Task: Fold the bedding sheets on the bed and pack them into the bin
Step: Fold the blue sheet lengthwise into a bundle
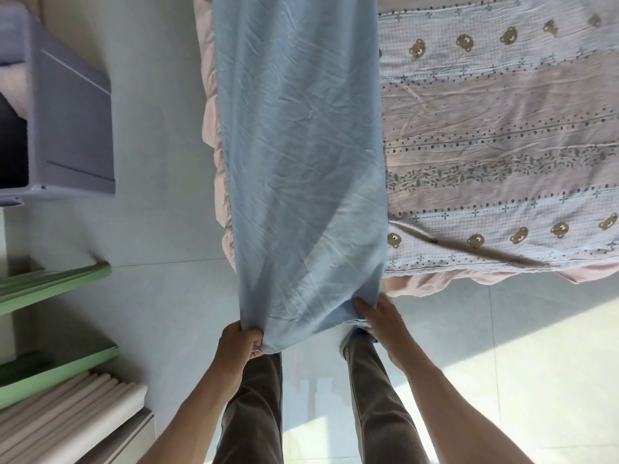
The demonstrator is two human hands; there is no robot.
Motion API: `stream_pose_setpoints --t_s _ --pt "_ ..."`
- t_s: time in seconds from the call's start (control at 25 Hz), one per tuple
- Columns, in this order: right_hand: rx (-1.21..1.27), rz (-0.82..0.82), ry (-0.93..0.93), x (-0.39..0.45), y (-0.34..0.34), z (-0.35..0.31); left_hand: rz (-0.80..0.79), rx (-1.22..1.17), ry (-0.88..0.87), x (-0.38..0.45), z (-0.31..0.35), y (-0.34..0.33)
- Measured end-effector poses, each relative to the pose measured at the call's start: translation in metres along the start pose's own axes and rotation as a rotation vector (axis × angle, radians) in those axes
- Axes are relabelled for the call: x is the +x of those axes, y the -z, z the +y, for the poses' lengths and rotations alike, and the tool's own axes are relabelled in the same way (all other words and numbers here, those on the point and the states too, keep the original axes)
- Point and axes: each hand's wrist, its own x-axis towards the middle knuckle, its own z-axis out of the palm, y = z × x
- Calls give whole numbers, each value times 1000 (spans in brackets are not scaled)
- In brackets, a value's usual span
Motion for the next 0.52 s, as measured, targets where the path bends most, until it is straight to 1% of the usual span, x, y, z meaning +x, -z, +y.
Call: stream_pose_setpoints --t_s 0.04,0.08,0.2,0.24,0.32,0.44,0.52 --pt "59 21 -8 -7 4 11 1 -10 -4 -1 0 0" --pt "194 31 -16 -16 8 20 -1 -13 -7 -2 0 0" --pt "742 6 -52 -34 15 33 -1 -26 -9 1 0 -2" --pt "850 -16 -41 -38 13 33 3 -35 -4 2 0 -2" --pt "982 -126 18 -46 8 30 7 -43 4 4 -1 -4" --pt "1109 -303 45 -58 9 33 10 -23 10 6 -2 -3" --pt "1100 -312 37 -69 11 35 14 -41 16 4 -1 -2"
